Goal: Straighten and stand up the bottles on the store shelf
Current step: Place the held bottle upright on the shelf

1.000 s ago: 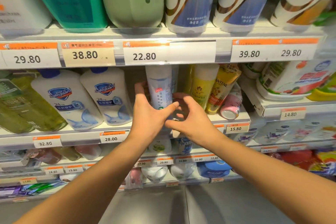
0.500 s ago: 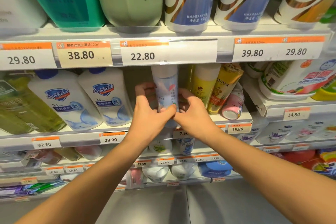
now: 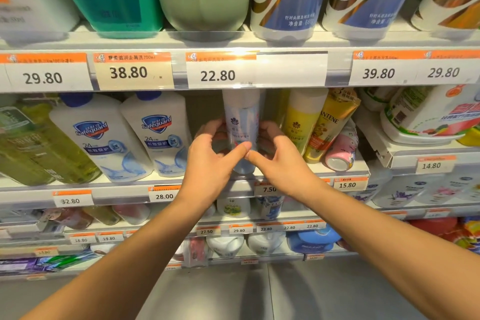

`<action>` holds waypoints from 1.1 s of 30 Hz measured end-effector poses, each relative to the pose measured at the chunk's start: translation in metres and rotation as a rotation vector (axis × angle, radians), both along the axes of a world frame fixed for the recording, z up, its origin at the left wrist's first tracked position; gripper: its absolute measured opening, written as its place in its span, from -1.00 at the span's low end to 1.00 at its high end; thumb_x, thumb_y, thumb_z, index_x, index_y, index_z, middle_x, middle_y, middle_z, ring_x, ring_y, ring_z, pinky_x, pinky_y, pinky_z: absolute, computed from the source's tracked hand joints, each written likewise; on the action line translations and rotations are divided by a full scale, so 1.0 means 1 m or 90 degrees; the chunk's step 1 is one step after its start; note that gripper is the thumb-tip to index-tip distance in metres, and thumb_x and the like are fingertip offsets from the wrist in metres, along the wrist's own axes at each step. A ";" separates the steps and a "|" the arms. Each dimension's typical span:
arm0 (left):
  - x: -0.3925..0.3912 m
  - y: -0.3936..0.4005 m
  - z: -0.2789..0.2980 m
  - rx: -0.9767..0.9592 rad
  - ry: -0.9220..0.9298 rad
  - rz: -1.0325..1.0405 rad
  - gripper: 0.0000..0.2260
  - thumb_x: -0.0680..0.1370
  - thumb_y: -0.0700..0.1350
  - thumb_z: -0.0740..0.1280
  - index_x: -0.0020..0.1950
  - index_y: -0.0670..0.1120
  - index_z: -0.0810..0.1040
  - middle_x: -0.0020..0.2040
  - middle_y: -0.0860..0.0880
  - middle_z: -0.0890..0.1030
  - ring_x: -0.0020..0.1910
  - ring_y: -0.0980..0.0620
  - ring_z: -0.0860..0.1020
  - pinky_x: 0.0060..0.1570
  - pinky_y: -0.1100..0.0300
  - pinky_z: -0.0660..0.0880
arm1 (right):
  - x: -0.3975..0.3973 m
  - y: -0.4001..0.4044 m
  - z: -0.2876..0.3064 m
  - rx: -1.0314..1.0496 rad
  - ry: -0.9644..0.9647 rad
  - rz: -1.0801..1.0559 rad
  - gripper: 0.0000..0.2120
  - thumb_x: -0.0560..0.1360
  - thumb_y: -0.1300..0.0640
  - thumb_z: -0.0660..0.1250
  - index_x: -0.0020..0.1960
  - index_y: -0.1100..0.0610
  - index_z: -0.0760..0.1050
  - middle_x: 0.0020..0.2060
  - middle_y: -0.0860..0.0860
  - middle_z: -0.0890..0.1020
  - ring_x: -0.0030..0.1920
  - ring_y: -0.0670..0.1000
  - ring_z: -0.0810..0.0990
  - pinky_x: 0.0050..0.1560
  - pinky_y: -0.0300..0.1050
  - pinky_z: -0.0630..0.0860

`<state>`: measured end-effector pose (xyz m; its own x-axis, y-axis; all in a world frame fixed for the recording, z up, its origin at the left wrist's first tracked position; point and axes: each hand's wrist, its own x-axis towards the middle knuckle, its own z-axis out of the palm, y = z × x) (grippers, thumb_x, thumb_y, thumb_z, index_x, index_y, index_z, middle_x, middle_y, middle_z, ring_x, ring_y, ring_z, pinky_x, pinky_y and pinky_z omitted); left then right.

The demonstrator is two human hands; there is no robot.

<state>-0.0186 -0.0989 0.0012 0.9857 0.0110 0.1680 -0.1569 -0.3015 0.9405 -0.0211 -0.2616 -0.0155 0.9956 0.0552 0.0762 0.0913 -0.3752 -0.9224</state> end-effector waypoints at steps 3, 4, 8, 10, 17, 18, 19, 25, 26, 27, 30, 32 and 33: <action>0.005 -0.001 -0.005 0.044 -0.016 0.026 -0.49 0.39 -0.02 0.61 0.30 -0.02 0.56 0.12 0.02 0.71 0.10 0.10 0.69 0.11 0.04 0.65 | 0.001 0.000 -0.003 -0.090 -0.034 -0.013 -0.47 0.55 -0.05 0.41 0.50 -0.09 0.43 0.31 -0.01 0.64 0.32 -0.04 0.63 0.36 0.05 0.58; 0.006 -0.002 -0.006 0.053 -0.020 0.035 -0.48 0.37 0.02 0.61 0.28 0.00 0.56 0.11 0.03 0.71 0.10 0.08 0.68 0.12 -0.02 0.64 | 0.001 0.000 -0.003 -0.116 -0.042 -0.014 -0.47 0.55 -0.04 0.39 0.51 -0.11 0.42 0.31 0.01 0.63 0.30 -0.05 0.61 0.35 0.01 0.57; 0.007 -0.009 -0.008 0.052 -0.012 0.078 -0.54 0.33 0.06 0.61 0.16 0.02 0.57 0.03 0.02 0.72 0.04 0.03 0.69 0.07 -0.08 0.63 | 0.000 0.003 0.000 -0.155 -0.064 -0.029 -0.49 0.57 0.04 0.33 0.51 -0.11 0.41 0.26 0.05 0.64 0.26 0.00 0.63 0.31 0.03 0.59; 0.006 -0.013 -0.008 0.062 -0.002 0.097 -0.59 0.32 0.07 0.62 0.06 -0.01 0.58 -0.03 -0.01 0.71 -0.02 -0.01 0.68 0.01 -0.10 0.62 | -0.003 0.003 -0.002 -0.114 -0.036 -0.051 -0.54 0.58 0.03 0.36 0.46 -0.09 0.39 0.18 0.05 0.69 0.13 0.05 0.71 0.14 0.11 0.68; 0.005 -0.025 -0.006 0.057 0.015 0.127 -0.71 0.31 -0.05 0.62 -0.09 -0.01 0.58 -0.18 -0.01 0.73 -0.16 -0.03 0.69 -0.15 -0.06 0.63 | -0.009 0.002 -0.007 -0.142 0.016 -0.124 -0.68 0.62 0.02 0.39 0.24 0.18 0.41 0.11 0.13 0.67 0.08 0.11 0.70 0.10 0.22 0.65; 0.005 -0.027 -0.007 0.058 0.013 0.126 -0.72 0.31 -0.07 0.62 -0.15 0.04 0.55 -0.18 -0.01 0.73 -0.17 -0.04 0.70 -0.16 -0.07 0.63 | -0.009 0.002 -0.007 -0.141 0.019 -0.127 -0.70 0.63 0.04 0.38 0.23 0.19 0.41 0.09 0.14 0.67 0.06 0.12 0.70 0.09 0.24 0.64; 0.006 -0.028 -0.008 0.060 0.013 0.127 -0.71 0.30 -0.07 0.62 -0.22 0.08 0.51 -0.19 -0.03 0.73 -0.17 -0.05 0.70 -0.16 -0.07 0.64 | -0.010 0.002 -0.009 -0.145 0.023 -0.129 -0.72 0.64 0.06 0.37 0.22 0.20 0.41 0.06 0.15 0.68 0.04 0.14 0.70 0.07 0.25 0.64; 0.006 -0.031 -0.015 0.061 -0.015 0.096 -0.66 0.31 -0.04 0.65 -0.10 0.10 0.52 -0.16 0.08 0.72 -0.19 0.22 0.67 -0.23 0.31 0.58 | -0.010 -0.001 -0.021 -0.120 0.007 -0.134 -0.73 0.60 0.02 0.33 0.23 0.01 0.32 0.07 0.13 0.68 0.07 0.14 0.71 0.09 0.29 0.65; 0.006 -0.030 -0.016 0.057 -0.018 0.092 -0.65 0.31 -0.04 0.64 -0.06 0.08 0.53 -0.16 0.09 0.72 -0.16 0.24 0.66 -0.24 0.36 0.56 | -0.010 -0.001 -0.023 -0.115 0.007 -0.137 -0.74 0.59 0.00 0.31 0.20 -0.01 0.31 0.06 0.13 0.67 0.08 0.15 0.71 0.09 0.31 0.65; 0.006 -0.030 -0.016 0.053 -0.019 0.086 -0.65 0.32 -0.04 0.64 -0.03 0.06 0.54 -0.15 0.12 0.71 -0.14 0.29 0.65 -0.26 0.43 0.52 | -0.009 0.000 -0.024 -0.111 0.009 -0.136 -0.75 0.59 -0.01 0.31 0.19 -0.01 0.31 0.07 0.13 0.67 0.09 0.15 0.70 0.10 0.31 0.64; 0.003 -0.027 -0.016 0.043 -0.028 0.056 -0.66 0.38 -0.06 0.62 0.06 -0.02 0.58 -0.12 0.17 0.68 -0.14 0.39 0.62 -0.23 0.54 0.45 | -0.009 0.000 -0.026 -0.113 0.017 -0.133 -0.77 0.66 0.06 0.30 0.23 0.13 0.35 0.09 0.15 0.65 0.10 0.15 0.68 0.12 0.31 0.63; 0.002 -0.024 -0.017 0.032 -0.034 0.032 -0.66 0.43 -0.13 0.59 0.14 -0.11 0.59 -0.09 0.13 0.69 -0.13 0.41 0.63 -0.22 0.56 0.45 | -0.010 -0.001 -0.028 -0.111 0.016 -0.132 -0.76 0.68 0.06 0.29 0.23 0.17 0.36 0.06 0.16 0.66 0.07 0.15 0.68 0.10 0.31 0.62; 0.002 -0.022 -0.018 0.030 -0.034 0.022 -0.66 0.45 -0.17 0.58 0.17 -0.14 0.59 -0.08 0.12 0.68 -0.13 0.43 0.63 -0.22 0.58 0.46 | -0.010 -0.001 -0.028 -0.108 0.007 -0.131 -0.75 0.69 0.05 0.30 0.26 0.17 0.36 0.06 0.15 0.67 0.06 0.14 0.68 0.10 0.30 0.62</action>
